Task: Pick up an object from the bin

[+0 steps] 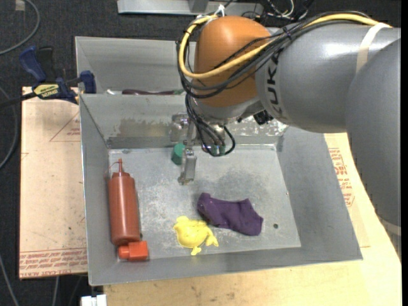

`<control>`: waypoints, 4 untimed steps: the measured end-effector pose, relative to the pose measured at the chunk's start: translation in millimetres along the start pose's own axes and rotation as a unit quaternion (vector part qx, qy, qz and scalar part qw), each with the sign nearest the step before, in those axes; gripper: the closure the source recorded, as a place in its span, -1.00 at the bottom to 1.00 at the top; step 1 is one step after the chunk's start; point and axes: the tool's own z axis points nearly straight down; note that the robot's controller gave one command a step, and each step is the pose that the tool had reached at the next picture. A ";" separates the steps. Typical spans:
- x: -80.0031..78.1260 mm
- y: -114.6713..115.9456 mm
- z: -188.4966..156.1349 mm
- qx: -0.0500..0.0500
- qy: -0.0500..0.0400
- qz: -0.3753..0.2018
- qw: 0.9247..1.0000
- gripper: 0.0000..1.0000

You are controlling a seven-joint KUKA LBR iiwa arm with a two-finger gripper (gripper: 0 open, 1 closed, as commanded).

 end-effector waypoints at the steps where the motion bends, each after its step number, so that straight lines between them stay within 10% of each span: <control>1: 3.3 -37.3 41.2 -0.001 -0.002 -0.033 0.999 -1.00; 2: 29.5 -66.5 81.7 0.000 0.000 -0.109 0.994 -1.00; 3: 84.3 -79.7 129.4 -0.001 -0.002 -0.092 0.996 1.00; 4: 84.3 -79.8 129.4 -0.001 -0.002 -0.092 0.996 1.00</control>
Offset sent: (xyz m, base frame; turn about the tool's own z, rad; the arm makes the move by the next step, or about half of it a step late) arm -0.0428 -0.0753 -0.0973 -0.2610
